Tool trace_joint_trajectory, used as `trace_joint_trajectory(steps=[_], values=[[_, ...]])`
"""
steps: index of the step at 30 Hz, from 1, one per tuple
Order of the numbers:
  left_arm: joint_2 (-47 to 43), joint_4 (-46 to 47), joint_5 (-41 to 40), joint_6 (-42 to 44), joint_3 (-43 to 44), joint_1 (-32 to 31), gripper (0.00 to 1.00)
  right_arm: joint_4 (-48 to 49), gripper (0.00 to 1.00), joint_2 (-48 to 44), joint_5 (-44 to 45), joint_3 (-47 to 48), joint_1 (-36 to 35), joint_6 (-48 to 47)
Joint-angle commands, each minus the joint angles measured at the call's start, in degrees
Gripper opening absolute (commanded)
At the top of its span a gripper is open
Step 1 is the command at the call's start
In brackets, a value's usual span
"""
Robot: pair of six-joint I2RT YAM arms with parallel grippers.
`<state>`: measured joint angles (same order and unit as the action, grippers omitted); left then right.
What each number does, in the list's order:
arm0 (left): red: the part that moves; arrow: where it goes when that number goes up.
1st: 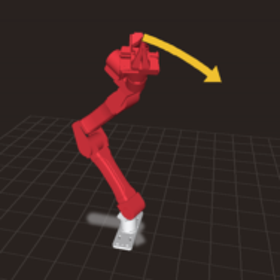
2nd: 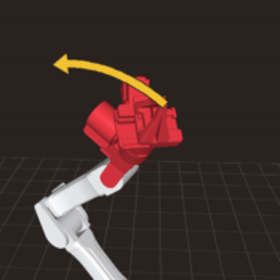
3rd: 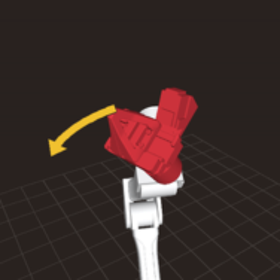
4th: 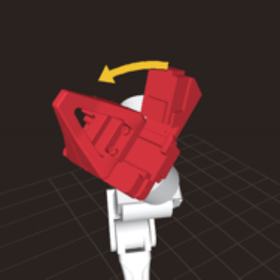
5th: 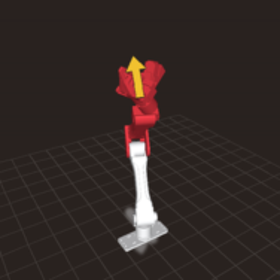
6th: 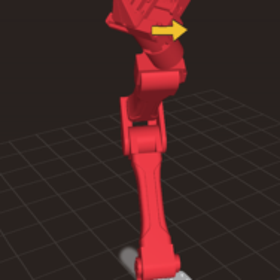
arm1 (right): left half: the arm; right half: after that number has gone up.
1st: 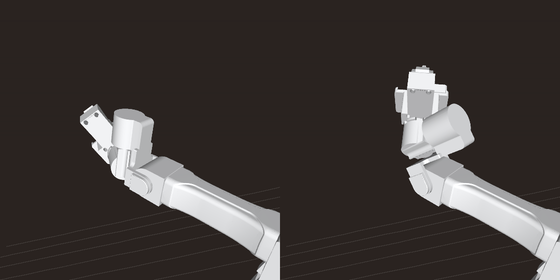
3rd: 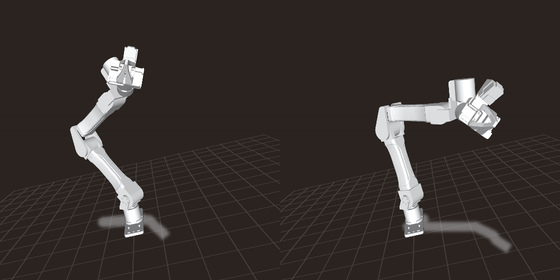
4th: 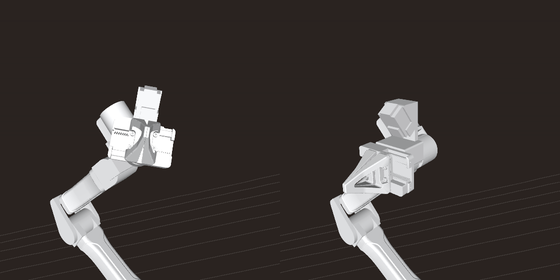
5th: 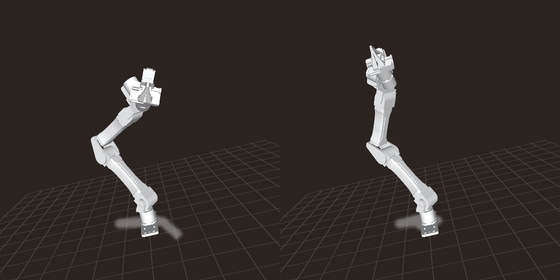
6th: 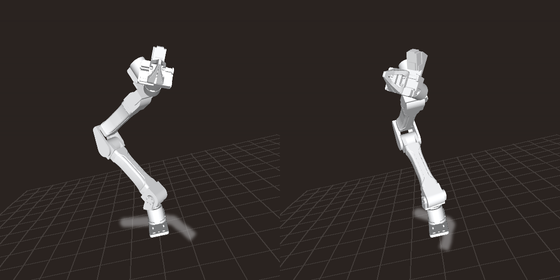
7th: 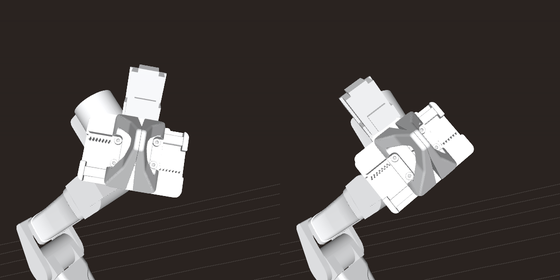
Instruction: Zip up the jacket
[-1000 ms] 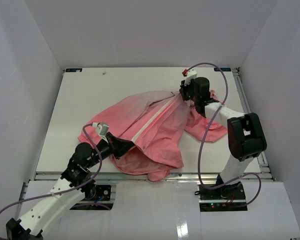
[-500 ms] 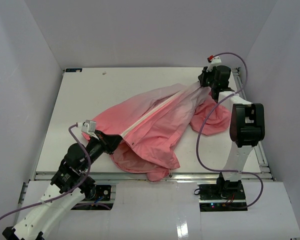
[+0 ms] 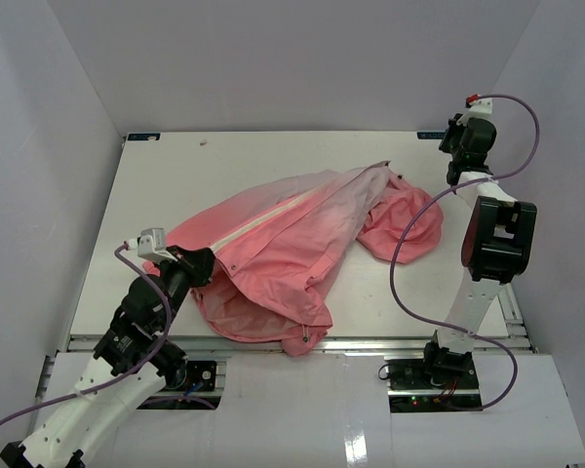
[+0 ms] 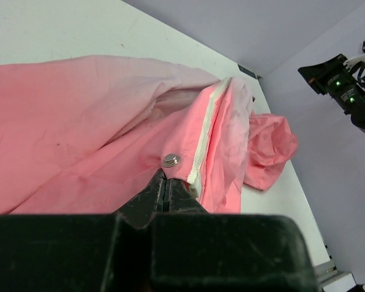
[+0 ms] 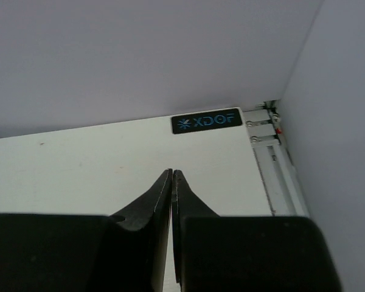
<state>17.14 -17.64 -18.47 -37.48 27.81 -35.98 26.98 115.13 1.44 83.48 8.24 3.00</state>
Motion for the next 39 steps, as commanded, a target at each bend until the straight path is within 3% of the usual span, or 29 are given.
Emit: trace_joint_trajectory(steps=[1, 4, 5, 7, 13, 17, 22, 28, 34, 39], values=[[1.0, 5.7, -2.6, 0.7, 0.3, 0.0, 0.12, 3.3, 0.08, -0.3, -12.4, 2.3, -1.1, 4.3], [3.4, 5.7, -1.4, 0.5, -1.1, 0.0, 0.43, 3.2, 0.08, -0.9, -18.3, 1.6, -2.6, 9.3], [3.9, 4.7, -1.5, 0.5, -0.9, 0.0, 0.48, 3.5, 0.08, -1.5, -18.8, 0.0, -4.1, 9.9], [4.3, 2.3, -1.7, 0.4, 0.6, 0.0, 0.52, 4.2, 0.09, -3.2, -18.9, -3.1, -6.8, 10.0], [0.4, -0.3, 2.1, 2.0, 5.8, 0.0, 0.68, 8.8, 0.31, -3.6, -22.9, -9.3, -14.7, 14.1], [11.8, 1.0, 5.8, 5.8, 14.2, 0.0, 0.7, 10.3, 0.35, -3.1, -24.9, -15.4, -17.8, 16.8], [31.3, 5.3, 10.6, 10.5, 24.5, 0.0, 0.71, 19.6, 0.35, -9.2, -19.9, -34.5, -19.4, 25.2], [52.3, 12.5, 16.0, 15.9, 29.6, 0.2, 0.71, 24.9, 0.36, -17.6, -14.7, -48.0, -21.7, 25.1], [70.7, 18.8, 26.4, 20.9, 36.4, 0.3, 0.7, 21.8, 0.4, -26.6, -12.5, -52.3, -22.8, 21.6], [88.4, 11.9, 24.5, 25.0, 48.7, 0.3, 0.69, 16.9, 0.44, -31.9, -5.7, -50.3, -22.9, 24.8]])
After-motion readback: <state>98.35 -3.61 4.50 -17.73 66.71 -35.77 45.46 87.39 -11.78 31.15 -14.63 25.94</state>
